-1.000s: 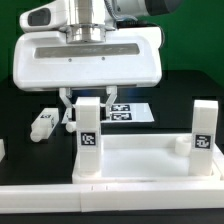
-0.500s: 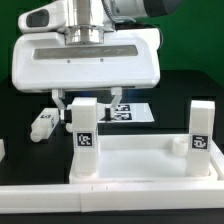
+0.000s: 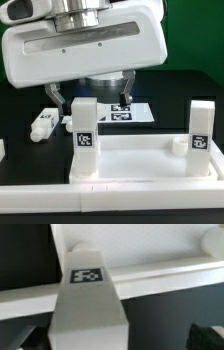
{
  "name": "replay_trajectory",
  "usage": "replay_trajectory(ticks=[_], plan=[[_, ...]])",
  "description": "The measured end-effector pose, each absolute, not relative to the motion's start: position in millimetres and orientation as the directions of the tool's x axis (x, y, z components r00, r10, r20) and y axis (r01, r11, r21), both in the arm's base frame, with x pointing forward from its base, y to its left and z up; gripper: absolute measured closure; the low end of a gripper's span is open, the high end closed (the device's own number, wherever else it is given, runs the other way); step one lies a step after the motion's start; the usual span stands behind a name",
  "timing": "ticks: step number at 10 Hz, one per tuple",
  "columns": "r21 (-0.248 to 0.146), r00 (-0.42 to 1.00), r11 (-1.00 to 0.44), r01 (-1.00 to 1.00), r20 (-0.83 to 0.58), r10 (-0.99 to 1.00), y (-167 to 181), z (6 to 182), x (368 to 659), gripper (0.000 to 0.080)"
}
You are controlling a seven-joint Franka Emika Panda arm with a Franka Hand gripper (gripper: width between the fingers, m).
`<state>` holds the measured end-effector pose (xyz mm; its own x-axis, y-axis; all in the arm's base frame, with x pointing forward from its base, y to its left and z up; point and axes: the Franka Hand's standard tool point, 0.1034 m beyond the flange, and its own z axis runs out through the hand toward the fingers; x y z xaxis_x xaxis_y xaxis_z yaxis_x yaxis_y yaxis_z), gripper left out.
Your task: Assemble desk
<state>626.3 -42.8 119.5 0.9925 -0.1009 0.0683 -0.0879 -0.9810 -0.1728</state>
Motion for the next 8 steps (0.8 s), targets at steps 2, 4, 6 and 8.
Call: replay_trajectory(ticks=[2, 4, 6, 8], plan=[[-0.161, 0.990, -0.978, -0.131, 0.031, -0.137, -51.0, 117.8, 624.8, 0.0150], [-0.162, 0.986, -0.974, -0.155, 0.036, -0.163, -47.7, 116.7, 625.4, 0.0263], [-0.162, 0.977, -0.966, -0.203, 0.029, -0.210, -48.8, 116.3, 625.3, 0.0445], [-0.163, 0.937, -0.925, -0.343, 0.005, -0.349, -51.2, 115.3, 624.8, 0.0502]])
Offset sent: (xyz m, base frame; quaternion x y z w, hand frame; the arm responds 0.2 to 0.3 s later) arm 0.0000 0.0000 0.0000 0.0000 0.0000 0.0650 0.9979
